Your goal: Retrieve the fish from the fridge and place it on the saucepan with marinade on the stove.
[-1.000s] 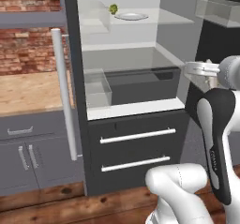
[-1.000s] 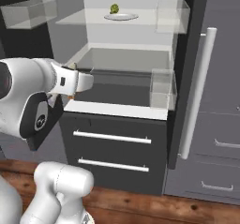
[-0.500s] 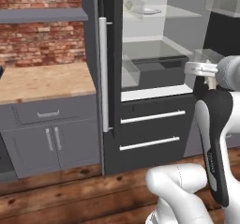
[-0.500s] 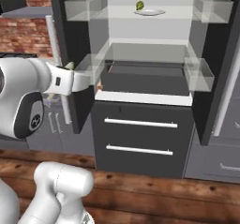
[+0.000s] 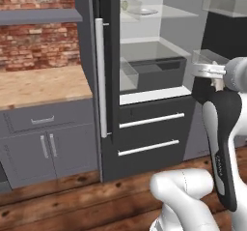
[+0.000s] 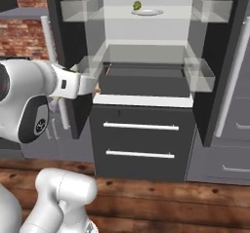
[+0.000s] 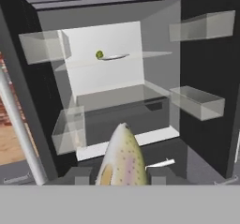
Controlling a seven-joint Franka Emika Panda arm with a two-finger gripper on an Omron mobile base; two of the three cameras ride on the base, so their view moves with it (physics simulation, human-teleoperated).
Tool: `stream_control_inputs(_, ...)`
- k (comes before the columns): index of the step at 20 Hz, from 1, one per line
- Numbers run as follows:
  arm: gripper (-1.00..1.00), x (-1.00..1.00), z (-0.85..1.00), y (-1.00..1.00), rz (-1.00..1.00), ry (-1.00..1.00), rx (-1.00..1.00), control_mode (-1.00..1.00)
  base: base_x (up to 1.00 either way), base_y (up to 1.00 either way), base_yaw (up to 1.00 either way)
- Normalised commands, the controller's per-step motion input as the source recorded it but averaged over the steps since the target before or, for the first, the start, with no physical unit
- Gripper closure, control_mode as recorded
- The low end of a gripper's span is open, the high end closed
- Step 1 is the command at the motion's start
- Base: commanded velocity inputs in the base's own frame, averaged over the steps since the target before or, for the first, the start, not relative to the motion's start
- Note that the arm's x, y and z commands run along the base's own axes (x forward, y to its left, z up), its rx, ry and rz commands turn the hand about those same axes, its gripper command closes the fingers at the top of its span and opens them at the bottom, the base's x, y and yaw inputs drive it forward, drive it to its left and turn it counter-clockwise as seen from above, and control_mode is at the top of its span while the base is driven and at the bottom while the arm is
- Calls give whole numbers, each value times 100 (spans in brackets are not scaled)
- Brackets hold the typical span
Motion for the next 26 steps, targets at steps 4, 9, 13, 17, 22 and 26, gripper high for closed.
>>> stream_control_inputs(4, 100, 0, 0, 0, 0, 0, 0, 100, -79, 49, 29)
stream_control_inputs(9, 100, 0, 0, 0, 0, 0, 0, 100, -99, 19, 38)
stream_control_inputs(13, 100, 0, 0, 0, 0, 0, 0, 100, -100, 0, 43)
stream_control_inputs(17, 100, 0, 0, 0, 0, 0, 0, 100, -62, -65, 38)
stream_control_inputs(22, 100, 0, 0, 0, 0, 0, 0, 100, -3, -100, 30)
stream_control_inputs(26, 100, 0, 0, 0, 0, 0, 0, 100, -10, -100, 29)
